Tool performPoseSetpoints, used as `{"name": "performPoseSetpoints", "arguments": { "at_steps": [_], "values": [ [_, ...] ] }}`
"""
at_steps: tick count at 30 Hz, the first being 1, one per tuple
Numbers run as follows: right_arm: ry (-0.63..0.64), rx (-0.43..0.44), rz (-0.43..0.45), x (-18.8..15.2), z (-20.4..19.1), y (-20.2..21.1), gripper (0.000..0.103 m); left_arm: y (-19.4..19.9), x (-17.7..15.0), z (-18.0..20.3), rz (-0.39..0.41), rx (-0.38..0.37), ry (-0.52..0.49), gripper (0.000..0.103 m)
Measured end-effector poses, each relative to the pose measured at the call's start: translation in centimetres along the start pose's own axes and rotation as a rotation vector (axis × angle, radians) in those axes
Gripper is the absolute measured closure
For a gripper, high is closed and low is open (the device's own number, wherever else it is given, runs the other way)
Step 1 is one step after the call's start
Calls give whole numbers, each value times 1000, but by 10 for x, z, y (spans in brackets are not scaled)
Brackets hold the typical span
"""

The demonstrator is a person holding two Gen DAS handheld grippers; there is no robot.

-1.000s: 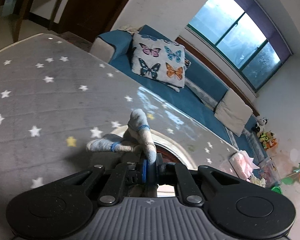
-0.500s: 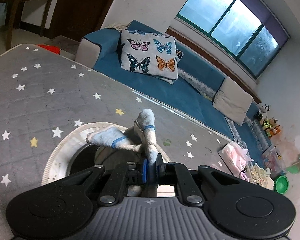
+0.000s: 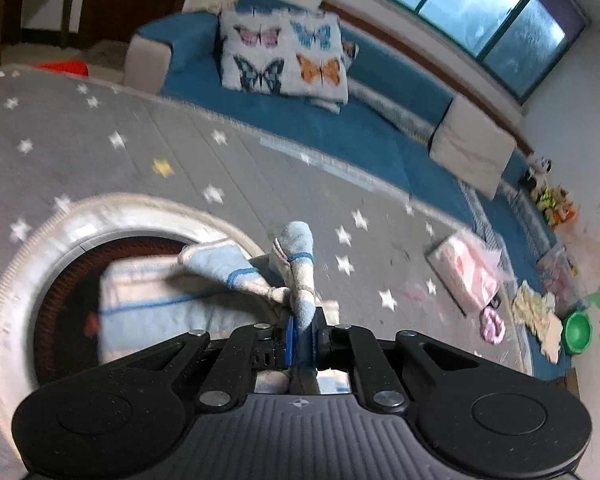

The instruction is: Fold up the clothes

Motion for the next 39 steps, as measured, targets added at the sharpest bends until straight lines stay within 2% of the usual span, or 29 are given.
{"name": "performPoseSetpoints", "arguments": {
  "at_steps": [2,4,8,11,13,18,22,28,34,39],
  "values": [
    [-23,-18,2,-4,10,8,51,-15,-6,11,-32,-12,-13,93],
    [-47,-36,3,-7,20,15,51,-29,-11,21,-64,-24,-25,85],
    [-111,-55,14,-12,40,27,51,-35,-18,28,-70,-35,-61,85],
    [-153,-59,34,-13,50,37,51,-26,-19,22,-51,-37,-88,82],
    [-176,-64,54,-10,58,43,51,-18,-18,16,-22,-11,-111,69],
    [-224,-62,105,10,76,52,52,2,-19,-16,14,48,-133,60],
    [-193,-50,106,32,80,38,52,14,-25,-40,44,143,-192,49],
    [-126,-39,59,63,78,-7,58,19,-35,-74,53,252,-245,39],
    [-96,-46,23,83,77,-48,62,5,-37,-98,61,279,-221,36],
    [-99,-80,-11,85,83,-69,64,-10,-33,-104,67,287,-206,36]
  ]
}}
Point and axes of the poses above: each gripper's, at about its wrist camera, not at the fingertips, and y roughly against the way its jaws point, z to its right, x to its top, the point moved 1 cm from there along -y, roughly the way its jaws point, and after that the axes turned 11 degrees about x, right-handed, at the moved point
